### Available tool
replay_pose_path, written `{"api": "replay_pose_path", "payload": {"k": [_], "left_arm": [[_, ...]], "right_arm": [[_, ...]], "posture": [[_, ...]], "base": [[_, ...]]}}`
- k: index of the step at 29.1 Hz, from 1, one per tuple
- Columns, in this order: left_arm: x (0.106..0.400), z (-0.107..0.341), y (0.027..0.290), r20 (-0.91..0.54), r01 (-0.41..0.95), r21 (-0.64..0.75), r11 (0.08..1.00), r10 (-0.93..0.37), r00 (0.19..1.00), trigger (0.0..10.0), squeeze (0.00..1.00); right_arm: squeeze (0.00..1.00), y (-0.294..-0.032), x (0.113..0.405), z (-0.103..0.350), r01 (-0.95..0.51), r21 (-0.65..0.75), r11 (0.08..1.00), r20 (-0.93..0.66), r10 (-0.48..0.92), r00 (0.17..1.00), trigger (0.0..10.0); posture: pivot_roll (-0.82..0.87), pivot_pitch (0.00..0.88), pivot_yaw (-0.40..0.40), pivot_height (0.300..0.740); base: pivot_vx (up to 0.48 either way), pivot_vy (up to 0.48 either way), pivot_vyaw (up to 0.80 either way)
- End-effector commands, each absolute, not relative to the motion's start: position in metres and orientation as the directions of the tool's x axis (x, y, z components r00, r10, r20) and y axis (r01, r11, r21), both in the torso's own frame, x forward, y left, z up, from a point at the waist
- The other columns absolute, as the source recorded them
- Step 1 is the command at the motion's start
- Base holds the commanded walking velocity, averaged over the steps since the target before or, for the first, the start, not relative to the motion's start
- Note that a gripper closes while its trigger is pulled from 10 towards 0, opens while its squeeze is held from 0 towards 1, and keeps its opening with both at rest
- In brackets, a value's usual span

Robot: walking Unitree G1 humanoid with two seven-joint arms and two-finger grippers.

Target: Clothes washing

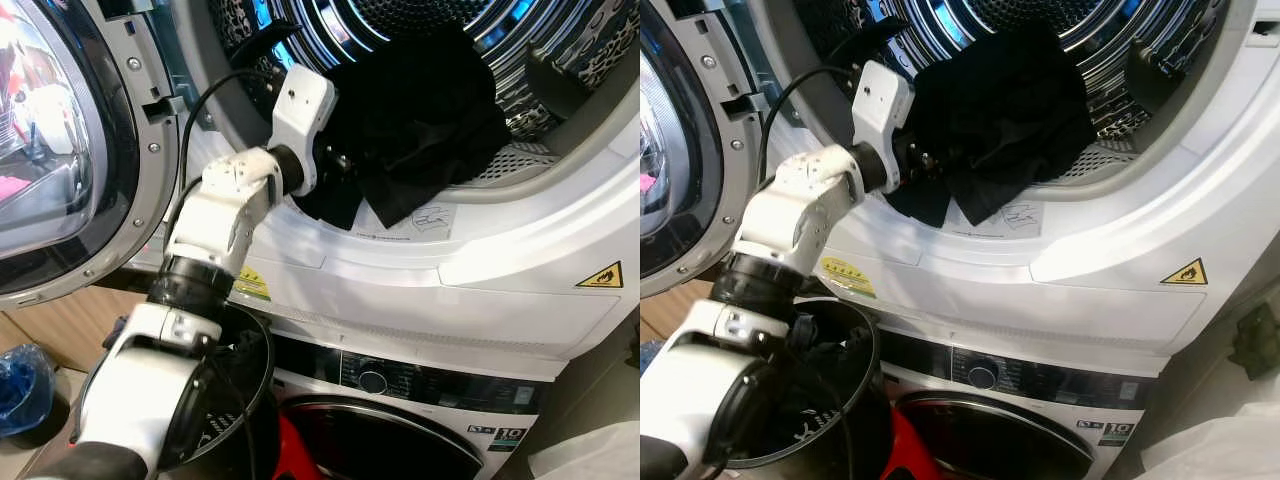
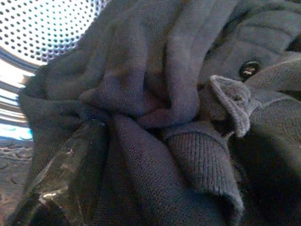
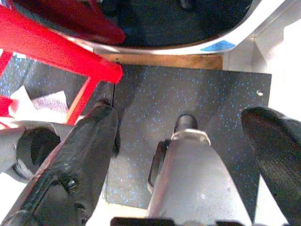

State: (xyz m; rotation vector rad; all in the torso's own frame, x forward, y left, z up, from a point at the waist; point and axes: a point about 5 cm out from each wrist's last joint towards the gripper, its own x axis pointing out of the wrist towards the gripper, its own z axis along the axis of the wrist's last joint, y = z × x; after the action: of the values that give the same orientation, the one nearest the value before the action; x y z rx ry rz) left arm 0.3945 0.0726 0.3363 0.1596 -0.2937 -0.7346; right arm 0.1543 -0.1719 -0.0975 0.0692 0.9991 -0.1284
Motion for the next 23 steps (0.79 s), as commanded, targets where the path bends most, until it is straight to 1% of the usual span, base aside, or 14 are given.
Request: {"api": "replay_pose_path", "payload": {"k": [1, 8, 12, 16, 20, 23], "left_arm": [[0.398, 0.346, 0.079, 0.221, 0.618, 0.267, 0.739, -0.671, 0.707, 10.0, 0.0], [0.403, 0.36, 0.066, 0.303, 0.714, 0.193, 0.674, -0.732, 0.61, 10.0, 0.0], [0.403, 0.357, 0.056, 0.301, 0.74, 0.195, 0.644, -0.757, 0.58, 10.0, 0.0], [0.404, 0.354, 0.046, 0.324, 0.752, 0.098, 0.652, -0.735, 0.595, 10.0, 0.0], [0.404, 0.351, 0.038, 0.308, 0.747, 0.11, 0.655, -0.737, 0.601, 10.0, 0.0], [0.403, 0.358, 0.034, 0.298, 0.722, 0.168, 0.671, -0.733, 0.612, 10.0, 0.0]], "right_arm": [[0.0, -0.17, 0.154, -0.098, 0.146, 0.006, 0.989, -0.844, -0.074, 0.532, 10.0], [0.0, -0.175, 0.153, -0.098, 0.14, -0.008, 0.99, -0.844, -0.082, 0.529, 10.0], [0.0, -0.176, 0.152, -0.098, 0.138, -0.01, 0.99, -0.841, -0.083, 0.535, 10.0], [0.0, -0.179, 0.145, -0.1, 0.139, -0.022, 0.99, -0.848, -0.092, 0.522, 10.0], [0.0, -0.184, 0.138, -0.102, 0.155, -0.032, 0.987, -0.85, -0.109, 0.516, 10.0], [0.0, -0.19, 0.132, -0.103, 0.16, -0.054, 0.986, -0.855, -0.128, 0.502, 10.0]], "posture": [[0.05, 0.0, 0.098, 0.74], [0.02, 0.0, 0.099, 0.74], [-0.03, 0.0, 0.114, 0.74], [-0.08, 0.0, 0.121, 0.74], [-0.12, 0.0, 0.125, 0.74], [-0.14, 0.0, 0.125, 0.74]], "base": [[0.0, 0.0, 0.0], [0.0, 0.0, 0.0], [0.0, 0.0, 0.0], [0.0, 0.0, 0.0], [0.0, 0.0, 0.0], [0.0, 0.0, 0.0]]}}
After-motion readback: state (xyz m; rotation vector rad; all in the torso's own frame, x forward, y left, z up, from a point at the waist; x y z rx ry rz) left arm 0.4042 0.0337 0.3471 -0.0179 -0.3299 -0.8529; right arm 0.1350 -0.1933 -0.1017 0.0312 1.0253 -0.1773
